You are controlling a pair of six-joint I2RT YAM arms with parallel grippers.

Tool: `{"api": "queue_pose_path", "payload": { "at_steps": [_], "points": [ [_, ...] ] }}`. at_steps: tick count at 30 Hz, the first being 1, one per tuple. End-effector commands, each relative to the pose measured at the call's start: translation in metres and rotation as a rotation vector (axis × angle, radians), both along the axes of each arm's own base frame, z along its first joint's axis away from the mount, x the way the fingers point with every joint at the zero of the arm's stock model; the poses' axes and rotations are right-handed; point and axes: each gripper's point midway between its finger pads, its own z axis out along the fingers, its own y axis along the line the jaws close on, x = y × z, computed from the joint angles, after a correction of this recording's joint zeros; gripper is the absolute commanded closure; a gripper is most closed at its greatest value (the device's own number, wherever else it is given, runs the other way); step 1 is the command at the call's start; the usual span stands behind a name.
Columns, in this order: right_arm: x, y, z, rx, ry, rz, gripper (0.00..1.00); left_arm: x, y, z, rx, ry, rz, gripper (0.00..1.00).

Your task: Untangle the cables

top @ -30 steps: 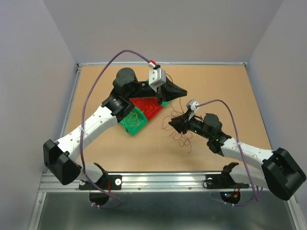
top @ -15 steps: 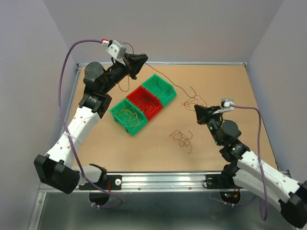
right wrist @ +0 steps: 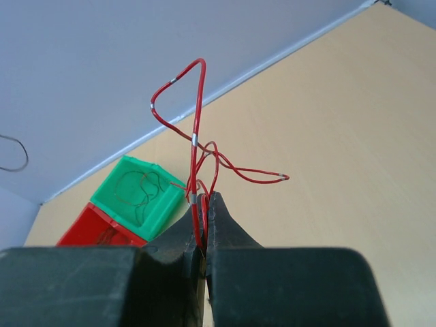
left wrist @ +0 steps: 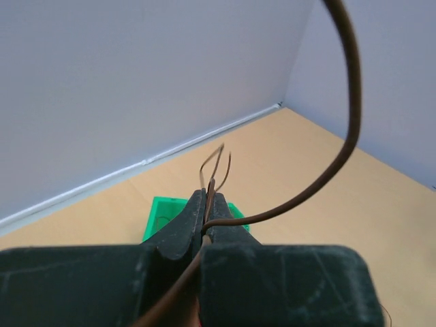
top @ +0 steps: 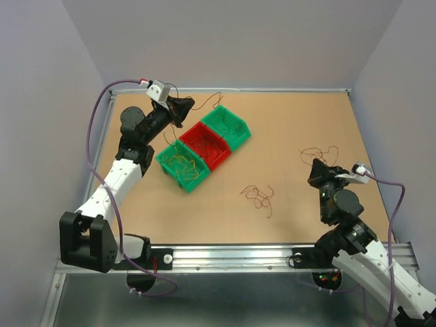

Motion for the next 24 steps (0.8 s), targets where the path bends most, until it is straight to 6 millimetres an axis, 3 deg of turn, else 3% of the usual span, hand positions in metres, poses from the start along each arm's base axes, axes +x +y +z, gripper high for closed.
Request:
{"api": "queue_pose_path", "payload": {
  "at_steps": [1,6,9,10,12,14,15,16,18,24],
  "points": [
    [0.005,0.001,-0.014,-0.034,0.059,-0.018,0.99,-0.007,-0.019,0.018,0.03,-0.105,-0.133,1.0],
    [0.014,0.009,-0.02,-0.07,0.111,-0.011,0.99,0.012,-0.022,-0.005,0.073,-0.077,-0.125,1.0],
    [0.018,0.015,-0.023,-0.096,0.133,0.009,1.0,0.037,-0.03,-0.037,0.17,0.012,-0.112,1.0],
    [0.018,0.015,-0.023,-0.097,0.135,0.011,1.0,0.043,-0.035,-0.029,0.192,0.001,-0.106,1.0],
    [0.017,0.016,-0.022,-0.098,0.13,0.02,1.0,0.054,-0.035,-0.045,0.257,0.04,-0.081,1.0],
    [0.015,0.016,-0.019,-0.092,0.114,0.03,0.99,0.054,-0.043,-0.053,0.309,0.038,-0.09,1.0],
    [0.014,0.016,-0.02,-0.096,0.113,0.033,0.99,0.054,-0.046,-0.068,0.35,0.07,-0.103,1.0],
    [0.013,0.015,-0.019,-0.094,0.107,0.035,0.99,0.056,-0.05,-0.069,0.408,0.03,-0.106,1.0],
    [0.009,0.014,-0.016,-0.088,0.085,0.045,0.99,0.052,-0.061,-0.09,0.485,0.053,-0.125,1.0],
    [0.003,0.012,-0.009,-0.084,0.043,0.069,0.99,0.044,-0.071,-0.123,0.812,-0.073,-0.181,1.0]
  ]
}}
